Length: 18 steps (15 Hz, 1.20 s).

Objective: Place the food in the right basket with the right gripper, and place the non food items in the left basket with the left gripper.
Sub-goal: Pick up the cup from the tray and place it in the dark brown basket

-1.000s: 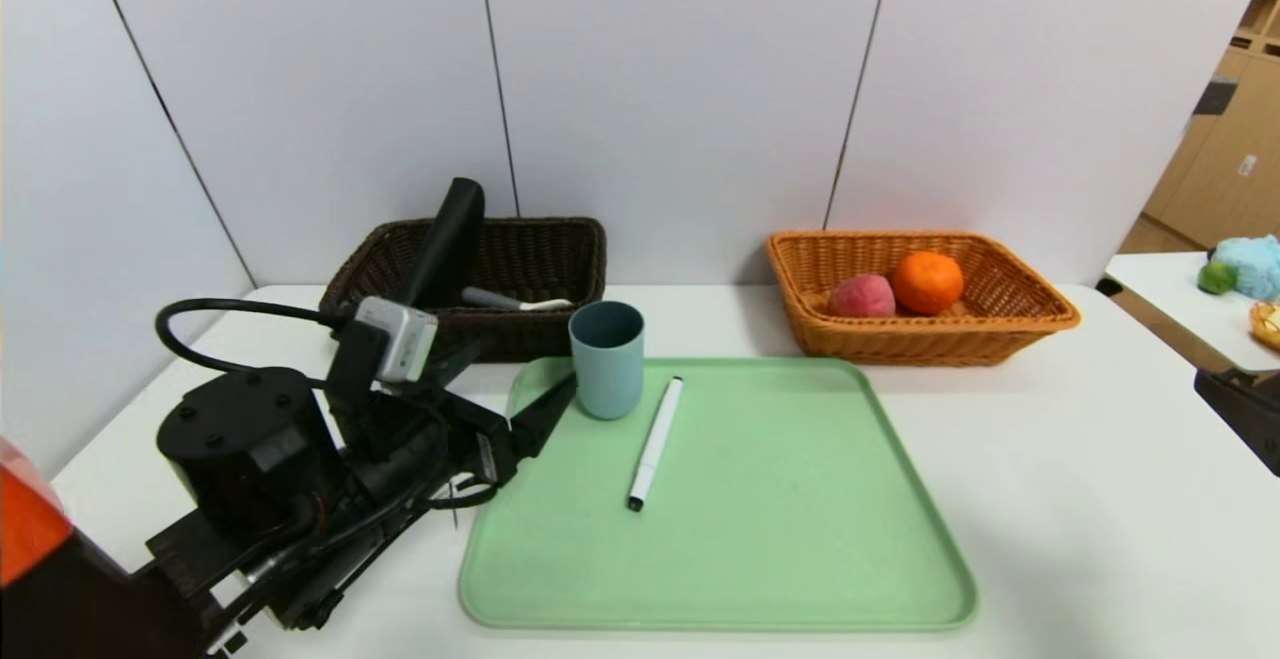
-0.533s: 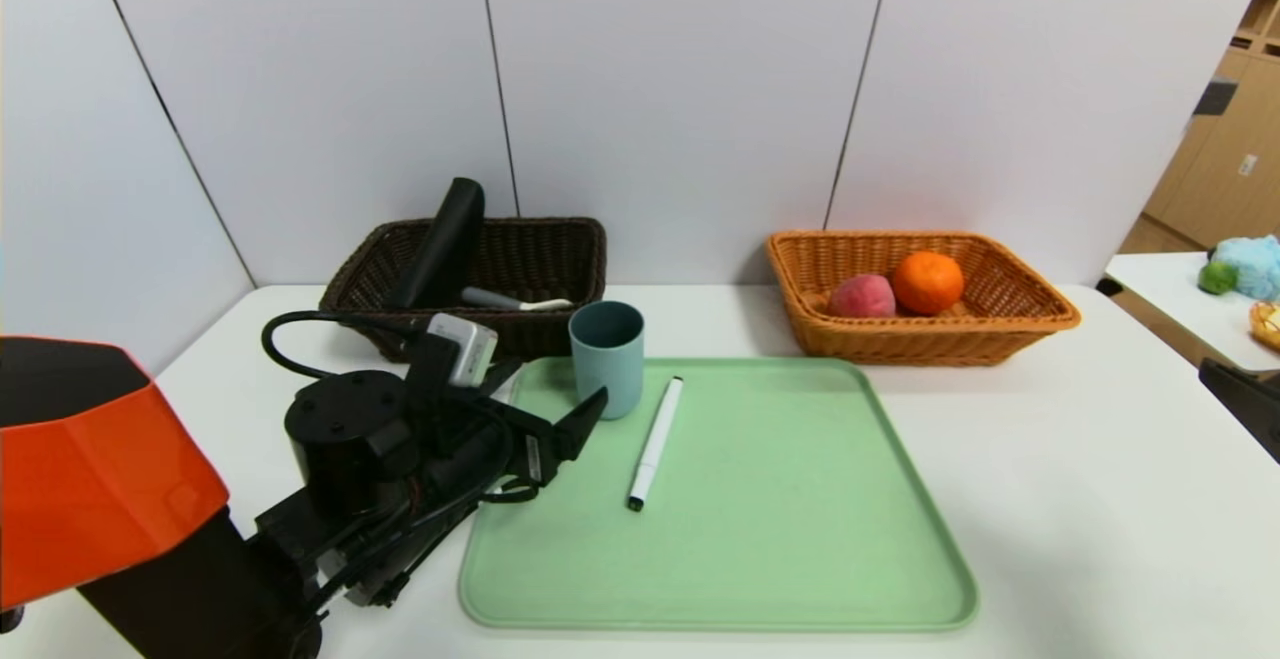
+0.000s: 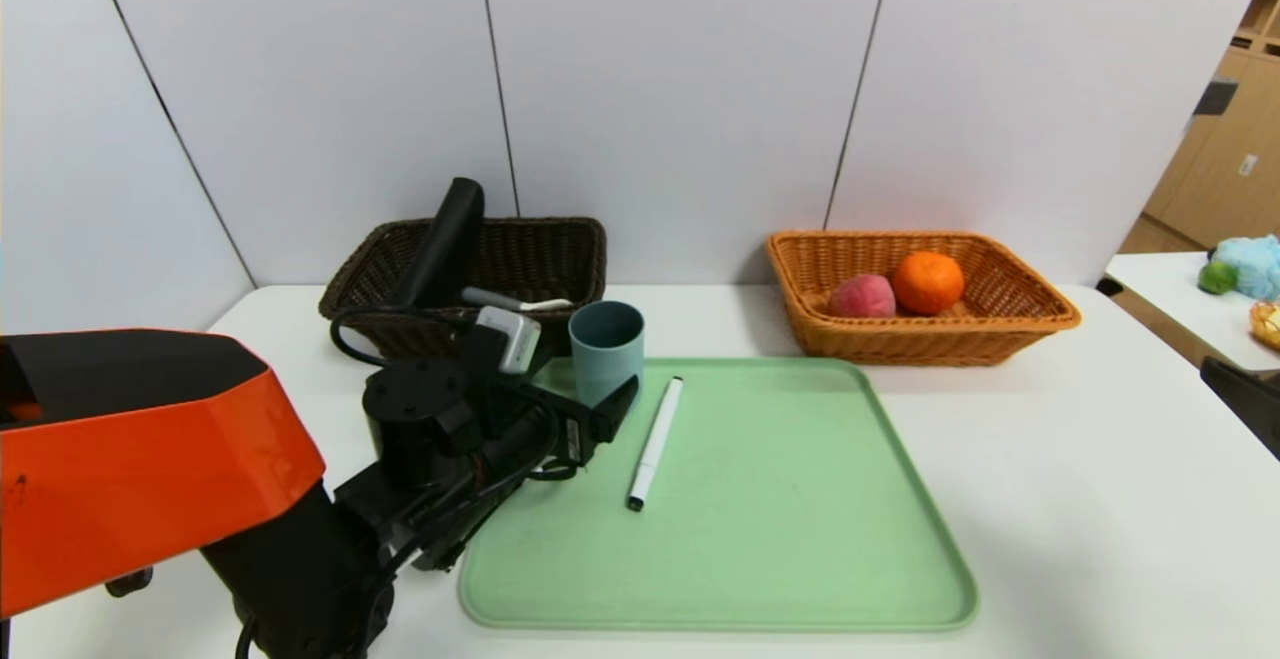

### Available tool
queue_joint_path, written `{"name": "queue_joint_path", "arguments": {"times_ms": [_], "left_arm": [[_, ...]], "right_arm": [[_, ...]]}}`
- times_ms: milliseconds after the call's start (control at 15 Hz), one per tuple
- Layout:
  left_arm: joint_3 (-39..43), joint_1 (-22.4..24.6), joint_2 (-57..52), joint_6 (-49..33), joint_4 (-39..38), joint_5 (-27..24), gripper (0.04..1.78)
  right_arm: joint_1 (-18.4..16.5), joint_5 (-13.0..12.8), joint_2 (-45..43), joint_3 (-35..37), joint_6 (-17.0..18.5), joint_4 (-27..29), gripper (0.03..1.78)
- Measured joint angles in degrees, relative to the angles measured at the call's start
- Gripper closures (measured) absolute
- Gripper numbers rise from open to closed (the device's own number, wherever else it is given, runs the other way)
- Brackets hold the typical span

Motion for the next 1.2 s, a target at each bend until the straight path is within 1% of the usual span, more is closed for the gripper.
{"name": "queue_joint_path", "arguments": {"times_ms": [333,600,1133,1200], "left_arm": [[-4.08,-0.21,2.62,0.15,0.00,-0.04,0.13],[-7.20,-0.65,5.13,0.30,0.00,0.02,0.13],[-10.18,-0.63,6.34,0.69,0.02,1.32,0.13],[-10.20,-0.63,6.39,0.66,0.02,1.69,0.26]], "right_arm": [[0.00,-0.09,-0.72,0.34,0.15,0.11,0.12],[0.00,-0.09,-1.27,0.22,1.07,0.11,0.12],[0.00,-0.07,-1.83,0.78,1.08,0.09,0.12],[0.00,-0.02,-1.85,0.80,1.07,0.09,0.12]]}}
